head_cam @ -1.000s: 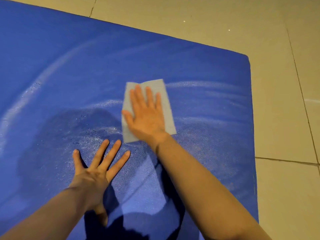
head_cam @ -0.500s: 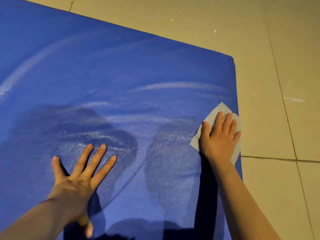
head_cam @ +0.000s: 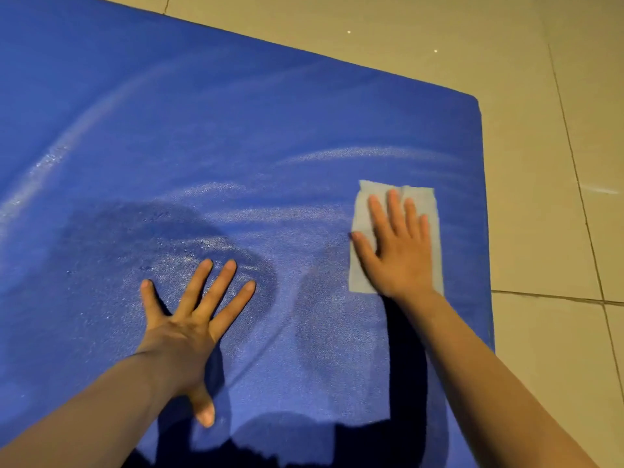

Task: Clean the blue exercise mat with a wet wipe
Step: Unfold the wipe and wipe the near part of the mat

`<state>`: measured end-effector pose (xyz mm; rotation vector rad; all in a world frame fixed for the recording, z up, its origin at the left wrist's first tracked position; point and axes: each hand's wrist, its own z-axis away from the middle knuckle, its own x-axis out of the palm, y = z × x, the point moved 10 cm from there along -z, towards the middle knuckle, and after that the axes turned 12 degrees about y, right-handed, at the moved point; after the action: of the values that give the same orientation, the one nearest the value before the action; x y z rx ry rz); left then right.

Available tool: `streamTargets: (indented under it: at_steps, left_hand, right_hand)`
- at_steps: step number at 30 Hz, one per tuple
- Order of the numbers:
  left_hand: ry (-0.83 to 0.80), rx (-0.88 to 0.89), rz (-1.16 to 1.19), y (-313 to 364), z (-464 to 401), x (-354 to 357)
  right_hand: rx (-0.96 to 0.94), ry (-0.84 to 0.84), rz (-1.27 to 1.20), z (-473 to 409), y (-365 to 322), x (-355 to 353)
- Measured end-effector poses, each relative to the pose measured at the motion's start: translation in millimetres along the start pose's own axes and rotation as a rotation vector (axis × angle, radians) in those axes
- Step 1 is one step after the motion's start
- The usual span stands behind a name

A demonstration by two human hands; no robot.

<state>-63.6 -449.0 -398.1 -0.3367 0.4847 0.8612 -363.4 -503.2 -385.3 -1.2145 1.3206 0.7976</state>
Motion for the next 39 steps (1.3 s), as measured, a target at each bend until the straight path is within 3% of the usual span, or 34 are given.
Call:
streamTargets:
  at_steps: [2,6,8,10,12,16,21,24,26,32,35,39]
  left_hand:
    - [0.039,0.016,0.047,0.4,-0.6,-1.1]
    - [0.17,0.111,0.235,2.1,1.0,-1.2]
    - [0.467,0.065,0.572,-2.8,4.1,-29.8]
    - [0.89,-0.092,0.858,-29.0,13.9,-70.5]
    - [1.156,-0.232,0.852,-45.0,6.6,-98.2]
    - [1.154,-0.368,0.701,-42.6,-46.1,-109.6]
    - [1.232,-0.453,0.578,-42.5,-48.1,-103.1]
    - [1.273,-0.47,0.572,-43.9,-46.4,-110.2]
    - [1.277,-0.47,0.554,-42.3,-45.6,-112.3]
    - [1.278,-0.477,0.534,-45.5,-46.1,-113.0]
    - [1.272,-0.487,0.527,-45.2,-46.0,-112.5]
    - [1.305,-0.493,0.518,-44.2,-42.8,-113.6]
  right_hand:
    - [0.159,0.013,0.039,-7.7,38.2,-10.0]
    - [0.16,0.033,0.043,-9.8,36.9,-14.5]
    - [0.161,0.024,0.054,-9.4,38.6,-13.7]
    - [0.162,0.006,0.072,-8.0,40.5,-12.2]
    - [0.156,0.001,0.076,-7.9,39.1,-11.5]
    - [0.156,0.0,0.078,-10.4,32.5,-10.2]
    - [-0.301,0.076,-0.029,-43.5,-74.3,13.5]
    - [-0.418,0.088,-0.092,-96.3,-118.4,34.2]
    - [-0.337,0.093,-0.062,-142.3,-91.3,35.2]
    - [0.306,-0.007,0.108,-189.7,124.6,-5.2]
    - [0.431,0.046,0.115,-182.3,141.2,-13.5]
    - [0.545,0.009,0.14,-199.7,90.3,11.7]
